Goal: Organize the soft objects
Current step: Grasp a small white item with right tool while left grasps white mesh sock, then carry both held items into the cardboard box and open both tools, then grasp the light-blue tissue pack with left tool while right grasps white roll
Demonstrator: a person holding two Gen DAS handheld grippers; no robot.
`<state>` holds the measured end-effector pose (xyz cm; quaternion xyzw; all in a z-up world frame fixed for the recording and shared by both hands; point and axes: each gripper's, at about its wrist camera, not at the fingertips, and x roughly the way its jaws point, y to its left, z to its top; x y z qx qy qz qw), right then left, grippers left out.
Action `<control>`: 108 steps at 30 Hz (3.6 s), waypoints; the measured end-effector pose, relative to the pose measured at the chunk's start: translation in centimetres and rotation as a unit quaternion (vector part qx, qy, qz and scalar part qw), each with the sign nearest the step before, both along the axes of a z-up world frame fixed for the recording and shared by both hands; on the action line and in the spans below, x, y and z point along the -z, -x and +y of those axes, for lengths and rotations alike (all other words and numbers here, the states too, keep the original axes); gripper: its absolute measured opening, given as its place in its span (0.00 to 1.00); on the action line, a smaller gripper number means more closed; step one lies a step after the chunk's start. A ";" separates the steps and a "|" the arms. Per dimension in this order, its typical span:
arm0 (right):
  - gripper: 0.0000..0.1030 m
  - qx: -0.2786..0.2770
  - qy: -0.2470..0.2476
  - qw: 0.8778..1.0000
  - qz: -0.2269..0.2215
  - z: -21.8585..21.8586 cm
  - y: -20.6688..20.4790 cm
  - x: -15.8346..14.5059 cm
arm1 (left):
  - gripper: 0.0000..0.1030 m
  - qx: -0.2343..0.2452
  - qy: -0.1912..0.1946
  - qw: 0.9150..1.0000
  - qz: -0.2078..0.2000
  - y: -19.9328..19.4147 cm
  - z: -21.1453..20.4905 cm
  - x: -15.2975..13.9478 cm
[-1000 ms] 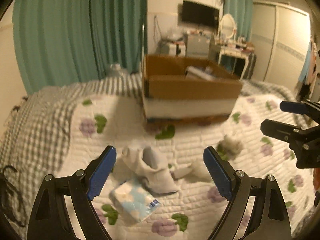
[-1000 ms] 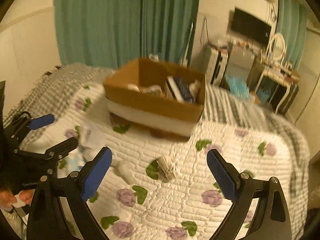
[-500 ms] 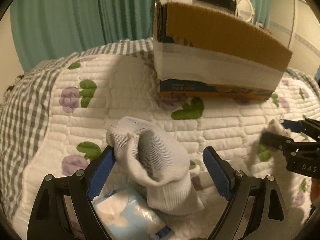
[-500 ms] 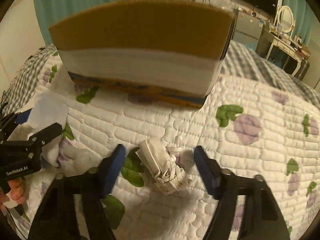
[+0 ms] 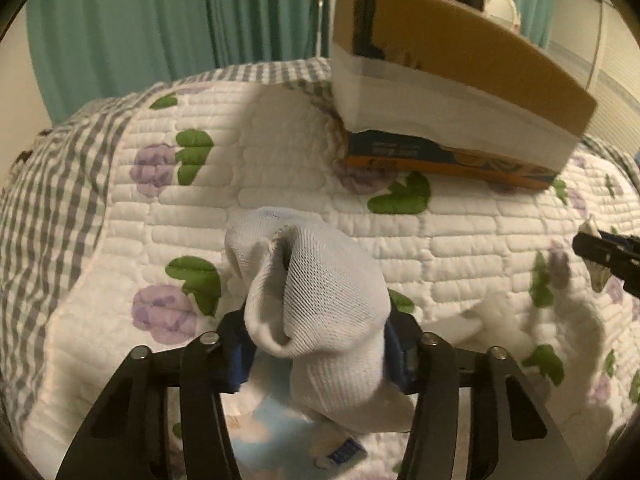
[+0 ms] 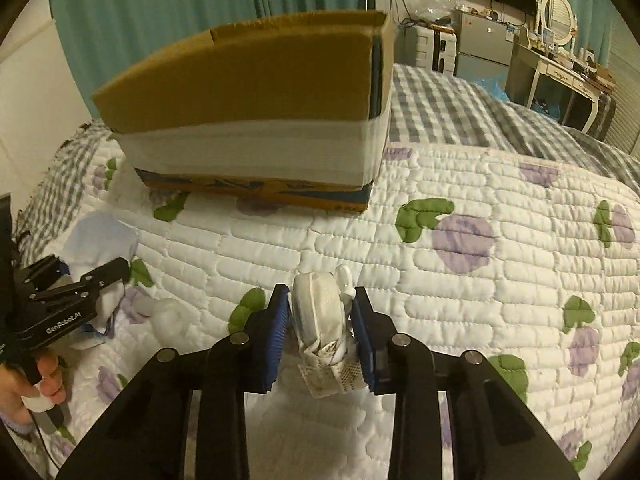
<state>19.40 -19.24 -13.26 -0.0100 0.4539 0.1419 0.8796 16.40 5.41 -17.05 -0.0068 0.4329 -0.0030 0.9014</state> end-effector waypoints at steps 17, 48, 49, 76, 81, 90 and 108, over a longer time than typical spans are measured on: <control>0.30 -0.008 0.005 0.997 -0.077 0.0 5.8 -12.0 | 0.49 0.041 0.038 0.996 -0.071 5.1 -0.3 -10.6; 0.30 -0.018 -0.065 0.994 -0.084 5.1 -10.6 -16.3 | 0.49 0.093 0.007 0.988 -0.124 -10.5 -4.2 -16.3; 0.30 -0.020 -0.059 0.995 -0.081 5.2 -11.2 -15.7 | 0.49 0.093 0.000 0.988 -0.121 -11.0 -4.4 -15.7; 0.90 0.032 0.002 0.979 -0.199 1.2 0.1 -30.3 | 0.89 0.075 -0.009 0.971 -0.228 -1.2 -3.0 -28.4; 0.97 0.031 0.021 0.972 -0.234 1.1 6.9 -35.6 | 0.91 0.058 -0.011 0.958 -0.281 5.1 -2.2 -33.7; 0.98 0.012 0.023 0.961 -0.276 2.5 16.1 -38.2 | 0.91 0.029 -0.024 0.950 -0.311 12.9 -0.3 -35.3; 0.98 -0.066 0.057 0.982 -0.168 9.1 11.5 -16.2 | 0.91 0.002 -0.020 0.979 -0.201 10.5 1.7 -17.1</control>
